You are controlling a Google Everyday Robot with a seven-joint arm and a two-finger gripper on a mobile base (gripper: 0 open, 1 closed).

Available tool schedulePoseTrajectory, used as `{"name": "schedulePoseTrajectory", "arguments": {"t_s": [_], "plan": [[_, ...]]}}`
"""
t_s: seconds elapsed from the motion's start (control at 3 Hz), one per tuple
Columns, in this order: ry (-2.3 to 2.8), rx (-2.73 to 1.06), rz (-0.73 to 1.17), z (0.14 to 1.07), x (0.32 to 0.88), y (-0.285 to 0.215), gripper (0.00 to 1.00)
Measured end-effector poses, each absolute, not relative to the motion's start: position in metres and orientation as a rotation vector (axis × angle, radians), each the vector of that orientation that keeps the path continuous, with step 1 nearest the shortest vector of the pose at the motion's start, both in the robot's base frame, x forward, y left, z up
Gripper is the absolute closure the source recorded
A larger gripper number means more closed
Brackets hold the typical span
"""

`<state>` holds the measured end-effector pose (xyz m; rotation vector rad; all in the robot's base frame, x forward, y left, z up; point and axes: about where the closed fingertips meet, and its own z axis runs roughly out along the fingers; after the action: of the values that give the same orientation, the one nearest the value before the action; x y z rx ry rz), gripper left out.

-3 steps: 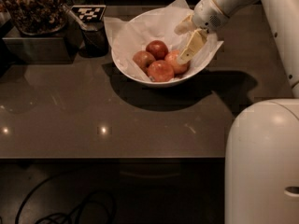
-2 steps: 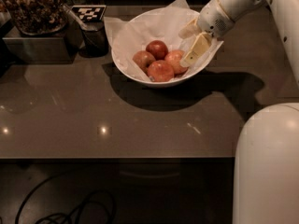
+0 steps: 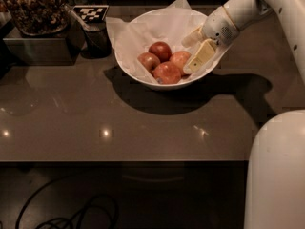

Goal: Pick apple from white bowl

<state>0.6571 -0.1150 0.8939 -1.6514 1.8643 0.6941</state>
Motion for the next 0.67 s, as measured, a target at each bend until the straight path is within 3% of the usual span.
{"name": "schedulePoseTrajectory", "arguments": {"t_s": [0.67], "plan": [[1.84, -1.657, 0.763, 0.891, 0.6599, -0.099, 0.17]]}}
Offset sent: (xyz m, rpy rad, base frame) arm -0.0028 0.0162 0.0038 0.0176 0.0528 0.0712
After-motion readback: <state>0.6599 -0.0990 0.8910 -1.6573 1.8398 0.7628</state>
